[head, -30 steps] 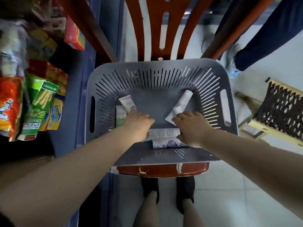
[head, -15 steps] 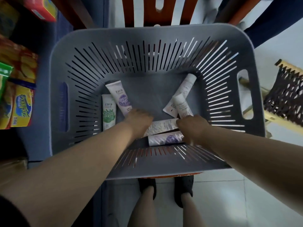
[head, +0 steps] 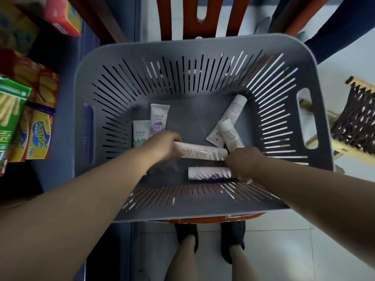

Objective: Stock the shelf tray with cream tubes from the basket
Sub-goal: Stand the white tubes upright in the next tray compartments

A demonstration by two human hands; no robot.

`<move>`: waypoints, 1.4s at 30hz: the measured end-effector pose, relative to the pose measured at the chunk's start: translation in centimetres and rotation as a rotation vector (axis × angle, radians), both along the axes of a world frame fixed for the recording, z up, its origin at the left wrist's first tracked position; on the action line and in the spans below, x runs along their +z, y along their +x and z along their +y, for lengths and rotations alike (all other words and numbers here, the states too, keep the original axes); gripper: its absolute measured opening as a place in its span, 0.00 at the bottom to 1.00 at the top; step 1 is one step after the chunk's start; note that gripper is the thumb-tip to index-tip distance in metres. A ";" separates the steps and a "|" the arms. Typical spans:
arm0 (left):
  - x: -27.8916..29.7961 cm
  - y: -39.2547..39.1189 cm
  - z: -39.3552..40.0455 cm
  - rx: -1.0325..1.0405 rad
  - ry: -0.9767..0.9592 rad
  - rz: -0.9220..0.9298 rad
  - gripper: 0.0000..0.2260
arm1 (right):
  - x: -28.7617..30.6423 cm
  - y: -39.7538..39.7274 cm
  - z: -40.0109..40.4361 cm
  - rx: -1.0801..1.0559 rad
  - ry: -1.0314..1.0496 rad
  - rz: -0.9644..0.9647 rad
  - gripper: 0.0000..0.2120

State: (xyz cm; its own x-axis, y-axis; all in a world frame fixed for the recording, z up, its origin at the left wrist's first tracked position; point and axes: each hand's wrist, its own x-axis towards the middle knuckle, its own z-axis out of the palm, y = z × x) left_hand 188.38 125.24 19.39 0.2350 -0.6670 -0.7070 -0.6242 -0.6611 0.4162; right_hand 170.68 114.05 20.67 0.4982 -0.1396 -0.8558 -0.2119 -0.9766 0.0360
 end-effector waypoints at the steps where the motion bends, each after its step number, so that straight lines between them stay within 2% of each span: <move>1: 0.4 0.2 0.2 0.054 -0.047 0.019 0.09 | 0.2 0.0 -0.2 0.001 -0.002 -0.022 0.17; 4: 2.0 0.7 0.9 0.244 -0.156 0.074 0.08 | 1.2 0.1 -0.7 -0.076 0.007 -0.171 0.14; 7: 4.0 0.9 1.4 0.390 -0.234 0.100 0.08 | 2.8 0.5 -1.1 -0.222 0.040 -0.288 0.15; 10: 6.0 1.2 1.7 0.474 -0.292 0.104 0.08 | 4.6 0.6 -1.4 -0.285 0.069 -0.404 0.18; 15: 11.4 1.5 2.6 0.535 -0.401 0.014 0.04 | 10.1 0.6 -2.5 -0.396 0.087 -0.626 0.14; 19: 18.7 0.8 3.1 0.622 -0.508 0.019 0.04 | 17.8 1.3 -3.0 -0.586 0.252 -0.798 0.14; 22: 24.9 0.0 3.3 0.785 -0.637 0.068 0.05 | 24.9 1.6 -3.2 -0.680 0.281 -0.889 0.22; 26: 33.4 -1.5 3.5 1.036 -0.839 0.262 0.04 | 34.8 1.3 -3.5 -0.719 0.357 -1.042 0.22; 30: 42.5 -3.0 3.2 1.104 -1.053 0.478 0.07 | 43.5 1.0 -3.5 -0.796 0.561 -1.240 0.29; 32: 47.5 -3.8 2.8 1.091 -1.122 0.530 0.11 | 47.6 1.0 -3.1 -0.856 0.668 -1.338 0.34; 33: 49.5 -4.2 2.7 1.106 -1.144 0.556 0.12 | 49.3 1.1 -2.9 -0.883 0.727 -1.369 0.33; 36: 55.6 -5.3 3.1 1.146 -1.241 0.558 0.15 | 55.2 1.1 -1.5 -0.931 0.903 -1.418 0.19; 38: 59.2 -6.3 3.8 1.159 -1.252 0.457 0.16 | 58.4 1.1 -0.5 -0.919 1.009 -1.440 0.14; 42: 66.2 -8.6 6.3 1.199 -1.286 0.237 0.20 | 64.5 1.2 2.1 -0.847 1.155 -1.461 0.11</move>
